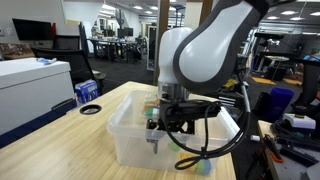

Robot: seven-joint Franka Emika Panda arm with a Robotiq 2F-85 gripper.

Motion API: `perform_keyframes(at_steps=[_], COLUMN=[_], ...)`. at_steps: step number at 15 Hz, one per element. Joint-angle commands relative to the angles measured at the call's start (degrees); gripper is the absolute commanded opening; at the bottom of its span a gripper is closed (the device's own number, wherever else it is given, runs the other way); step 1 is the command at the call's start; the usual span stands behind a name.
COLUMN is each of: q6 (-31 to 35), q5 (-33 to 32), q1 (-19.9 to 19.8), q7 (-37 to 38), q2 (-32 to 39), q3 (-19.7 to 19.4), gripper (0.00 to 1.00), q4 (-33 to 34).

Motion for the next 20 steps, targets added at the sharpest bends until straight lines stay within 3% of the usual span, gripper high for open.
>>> perform_keyframes(at_steps=[1,9,20], q6=[-2.5,-9.4,-15.8], q5=[7.6,4.7,4.9], q1=[-1.9,0.1,-1.1], q7=[-3.3,13.6,19.0], q2=[-0.1,-1.4,2.1], q3=[0.6,-5.7,-6.8], gripper=[1.0,1.0,1.0], q4=[-0.2,1.4,5.3])
